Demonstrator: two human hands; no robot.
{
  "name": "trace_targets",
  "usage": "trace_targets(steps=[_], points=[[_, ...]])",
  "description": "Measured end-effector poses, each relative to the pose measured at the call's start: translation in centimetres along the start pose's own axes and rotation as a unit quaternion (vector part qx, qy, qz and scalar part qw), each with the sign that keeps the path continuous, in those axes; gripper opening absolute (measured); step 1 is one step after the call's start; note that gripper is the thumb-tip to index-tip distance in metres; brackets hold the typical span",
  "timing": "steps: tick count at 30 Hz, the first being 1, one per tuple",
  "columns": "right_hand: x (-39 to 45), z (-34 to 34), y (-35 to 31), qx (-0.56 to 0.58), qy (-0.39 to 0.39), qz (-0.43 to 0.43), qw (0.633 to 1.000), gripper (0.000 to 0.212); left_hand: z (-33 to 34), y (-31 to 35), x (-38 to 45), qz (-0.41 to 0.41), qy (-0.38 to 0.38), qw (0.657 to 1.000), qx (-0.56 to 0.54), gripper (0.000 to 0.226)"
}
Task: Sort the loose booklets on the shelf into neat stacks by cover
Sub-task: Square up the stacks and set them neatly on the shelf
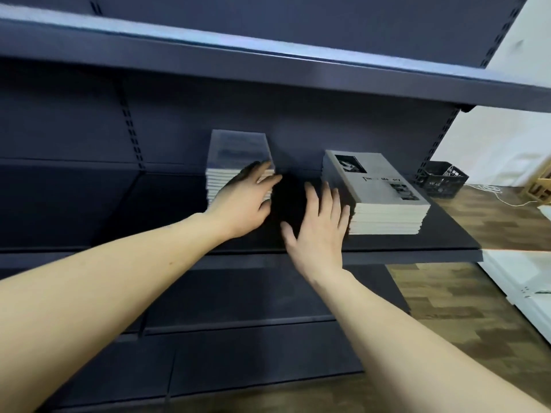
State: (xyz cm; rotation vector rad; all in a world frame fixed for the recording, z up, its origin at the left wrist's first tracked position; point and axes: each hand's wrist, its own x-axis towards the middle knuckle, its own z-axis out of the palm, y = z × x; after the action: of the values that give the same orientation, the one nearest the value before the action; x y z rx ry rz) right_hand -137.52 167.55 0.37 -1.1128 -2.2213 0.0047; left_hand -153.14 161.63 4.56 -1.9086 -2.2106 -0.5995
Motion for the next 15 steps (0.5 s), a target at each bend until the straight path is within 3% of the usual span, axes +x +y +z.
trace_targets(steps=[7, 11, 15], points=[[0.2, 1.2, -8.0, 0.017, -0.024, -0.008, 1.0, 0.084, -4.3, -6.9, -4.7, -0.105, -0.012, 0.994, -0.001, 0.073], [0.8, 3.9, -11.8, 0.063, -0.065, 0.001, 0.996, 0.086, -3.9, -11.1, -5.2, -0.208, -0.065, 0.973, -0.077, 0.081], [1.6, 7.9, -13.7, 0.159, -0.044, 0.022, 0.986, 0.104, -0.8, -14.7, -5.0, -0.238, -0.091, 0.948, -0.19, 0.077]])
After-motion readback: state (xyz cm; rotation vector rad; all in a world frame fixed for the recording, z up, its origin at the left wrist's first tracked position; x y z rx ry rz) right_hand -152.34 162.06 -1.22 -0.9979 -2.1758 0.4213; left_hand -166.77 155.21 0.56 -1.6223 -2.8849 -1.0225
